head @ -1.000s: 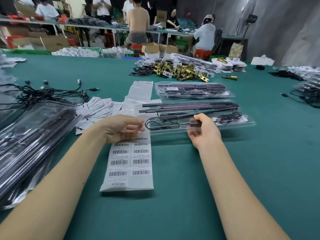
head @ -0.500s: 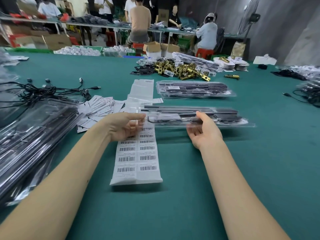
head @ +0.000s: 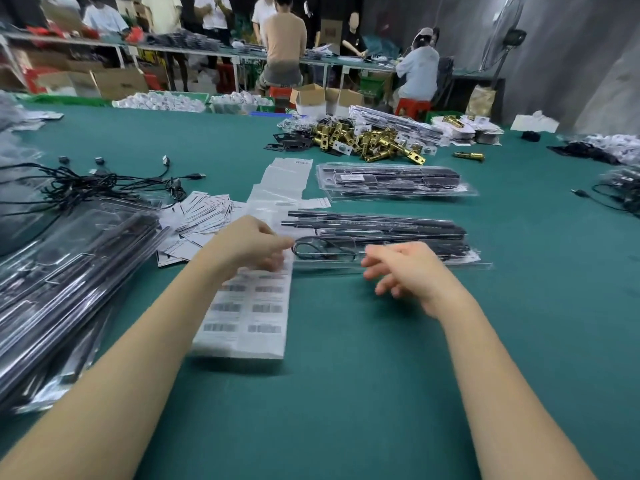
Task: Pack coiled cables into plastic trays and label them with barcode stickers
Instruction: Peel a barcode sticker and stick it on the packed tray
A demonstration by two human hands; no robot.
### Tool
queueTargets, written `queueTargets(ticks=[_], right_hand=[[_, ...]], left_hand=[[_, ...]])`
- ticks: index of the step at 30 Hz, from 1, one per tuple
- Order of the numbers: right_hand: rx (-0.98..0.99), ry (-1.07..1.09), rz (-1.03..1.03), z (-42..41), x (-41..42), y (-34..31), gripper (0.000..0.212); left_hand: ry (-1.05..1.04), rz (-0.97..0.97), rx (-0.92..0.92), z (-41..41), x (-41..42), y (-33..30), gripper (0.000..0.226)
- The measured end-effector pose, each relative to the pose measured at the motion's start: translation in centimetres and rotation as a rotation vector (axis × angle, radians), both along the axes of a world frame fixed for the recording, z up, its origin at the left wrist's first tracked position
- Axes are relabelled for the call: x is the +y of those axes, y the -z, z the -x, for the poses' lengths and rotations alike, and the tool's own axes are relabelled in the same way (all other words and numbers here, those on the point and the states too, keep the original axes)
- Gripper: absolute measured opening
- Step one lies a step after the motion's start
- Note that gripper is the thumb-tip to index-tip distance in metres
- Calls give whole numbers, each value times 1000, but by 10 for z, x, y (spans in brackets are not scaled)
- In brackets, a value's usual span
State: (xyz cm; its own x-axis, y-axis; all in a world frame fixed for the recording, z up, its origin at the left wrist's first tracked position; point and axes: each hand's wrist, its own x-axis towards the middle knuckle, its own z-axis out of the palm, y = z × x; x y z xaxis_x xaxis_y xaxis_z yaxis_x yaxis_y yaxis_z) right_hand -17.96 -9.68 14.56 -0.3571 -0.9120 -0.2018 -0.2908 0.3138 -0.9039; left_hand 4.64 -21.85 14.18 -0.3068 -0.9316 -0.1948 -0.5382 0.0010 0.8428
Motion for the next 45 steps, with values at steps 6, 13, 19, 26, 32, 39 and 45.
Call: queueTargets(ticks=[6, 13, 19, 26, 32, 39, 45], right_hand=[[496, -203, 340, -53, -10, 21, 3], [595, -737, 481, -105, 1, 32, 40], [569, -697, 377, -91, -1, 29, 38], [695, -542, 344, -60, -5, 25, 36], [662, -499, 342, -57, -8, 30, 24], [665, -383, 404, -67, -14, 36, 9], [683, -403, 335, -67, -12, 35, 37]], left_hand=[[15, 422, -306, -6, -2, 1, 21], [-136, 582, -160, -29, -17, 7, 11], [-33, 461, -154, -37, -16, 14, 6], [72, 434, -257, -32, -9, 9, 3], [25, 350, -511, -18, 10, -18, 30], [89, 24, -669, -4, 29, -39, 35], [54, 21, -541, -17, 24, -37, 30]])
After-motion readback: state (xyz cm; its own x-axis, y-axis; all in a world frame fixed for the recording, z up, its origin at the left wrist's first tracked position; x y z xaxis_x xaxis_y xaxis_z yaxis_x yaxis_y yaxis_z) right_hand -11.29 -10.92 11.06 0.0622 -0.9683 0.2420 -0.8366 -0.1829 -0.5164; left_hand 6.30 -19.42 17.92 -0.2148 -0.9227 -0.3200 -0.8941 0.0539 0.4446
